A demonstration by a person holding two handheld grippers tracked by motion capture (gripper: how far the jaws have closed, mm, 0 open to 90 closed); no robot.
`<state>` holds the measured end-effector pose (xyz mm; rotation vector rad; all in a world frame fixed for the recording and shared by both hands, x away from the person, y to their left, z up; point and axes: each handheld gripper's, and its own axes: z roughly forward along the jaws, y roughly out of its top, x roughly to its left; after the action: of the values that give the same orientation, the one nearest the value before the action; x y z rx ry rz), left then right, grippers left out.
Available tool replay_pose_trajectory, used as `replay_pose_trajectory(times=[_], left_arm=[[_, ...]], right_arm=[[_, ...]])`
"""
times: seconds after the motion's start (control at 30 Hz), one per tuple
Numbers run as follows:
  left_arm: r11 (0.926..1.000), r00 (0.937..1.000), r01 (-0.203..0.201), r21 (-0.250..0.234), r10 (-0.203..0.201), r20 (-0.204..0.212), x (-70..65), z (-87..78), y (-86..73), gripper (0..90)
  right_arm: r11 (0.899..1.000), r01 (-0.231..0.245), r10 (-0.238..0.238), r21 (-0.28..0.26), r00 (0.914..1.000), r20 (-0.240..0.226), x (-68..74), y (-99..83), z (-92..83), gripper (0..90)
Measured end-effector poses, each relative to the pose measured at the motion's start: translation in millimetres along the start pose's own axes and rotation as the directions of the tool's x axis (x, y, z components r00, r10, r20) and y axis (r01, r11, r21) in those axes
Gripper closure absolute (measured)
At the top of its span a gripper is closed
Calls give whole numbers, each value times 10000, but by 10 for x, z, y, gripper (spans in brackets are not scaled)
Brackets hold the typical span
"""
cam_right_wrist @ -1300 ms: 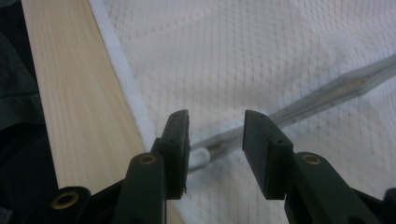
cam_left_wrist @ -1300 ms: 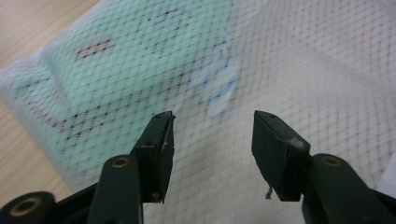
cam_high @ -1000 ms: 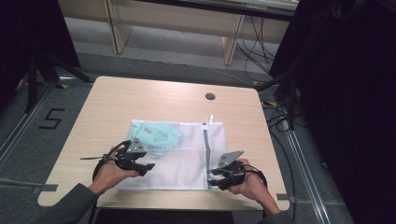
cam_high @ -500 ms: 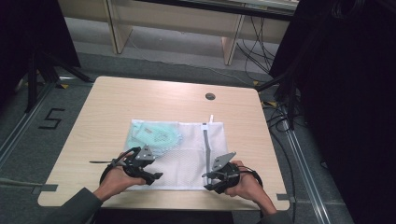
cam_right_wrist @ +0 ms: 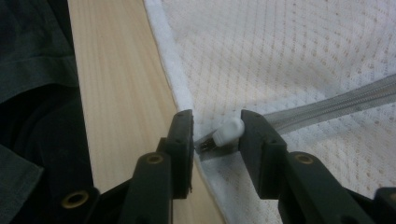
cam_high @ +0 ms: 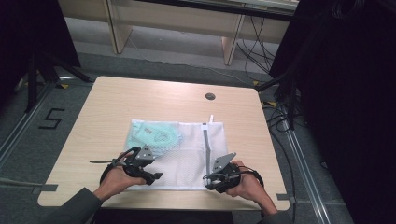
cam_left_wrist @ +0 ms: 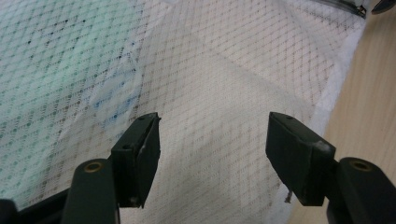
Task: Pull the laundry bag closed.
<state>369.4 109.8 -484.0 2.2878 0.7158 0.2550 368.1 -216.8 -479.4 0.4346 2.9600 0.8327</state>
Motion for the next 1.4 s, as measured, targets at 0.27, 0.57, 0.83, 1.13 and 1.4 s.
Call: replay_pose_trajectory(times=[0.27,0.57,0.83,1.13,1.4], left_arm=[[9998,9998,198,59,-198,15,-14,9,-2,347],[10000,9999,89,39,-89,-76,-3,13,-1,345],[9998,9998,201,39,-201,-4,-17,10,0,345],[9988,9999,108,-474,-105,70,-62,-19,57,346],[9954,9979,151,-942,-91,639,-333,157,196,347]], right_arm=[[9999,88,-86,129,9999,-146,17,2,9,703],[9990,333,-329,305,9994,-139,27,25,3,794],[9990,286,-279,345,9994,-190,20,19,-21,860],[9994,-1,5,353,9999,-123,11,25,-58,864],[9990,-437,438,-47,9989,179,-25,42,-136,864]])
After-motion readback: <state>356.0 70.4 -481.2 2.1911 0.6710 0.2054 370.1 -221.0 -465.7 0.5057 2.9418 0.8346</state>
